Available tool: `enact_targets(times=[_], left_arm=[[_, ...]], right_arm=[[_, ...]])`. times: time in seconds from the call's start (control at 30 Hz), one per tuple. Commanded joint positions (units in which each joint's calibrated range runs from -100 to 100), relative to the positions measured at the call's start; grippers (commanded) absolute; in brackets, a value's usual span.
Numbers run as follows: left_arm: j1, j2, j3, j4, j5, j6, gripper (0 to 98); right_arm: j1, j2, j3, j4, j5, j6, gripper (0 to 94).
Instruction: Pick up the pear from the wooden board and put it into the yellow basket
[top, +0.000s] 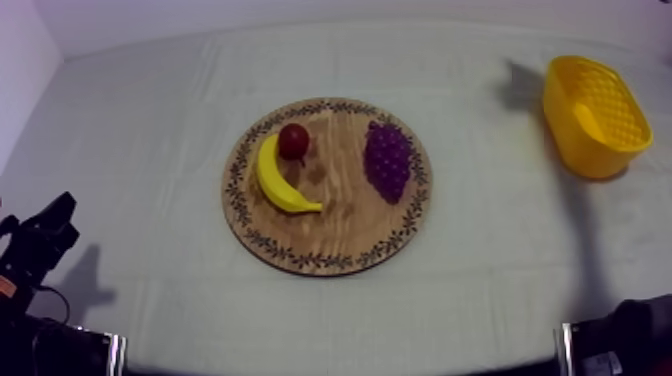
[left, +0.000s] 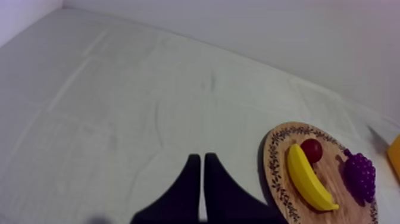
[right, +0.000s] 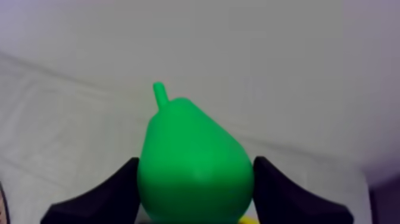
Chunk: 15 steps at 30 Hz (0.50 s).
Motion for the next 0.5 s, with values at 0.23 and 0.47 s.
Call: enact_targets(times=[0.23, 0.47], left_arm=[[0.01, 0.0, 0.02, -0.02, 0.01, -0.02, 0.1], [0.01, 0.0, 0.02, -0.02, 0.01, 0.01, 0.1]], right_arm=[[7.77, 2.23, 8.69, 5.41, 0.62, -12.13, 45.8], [8.92, 4.95, 14.14, 4.82, 0.98, -11.4, 46.8]])
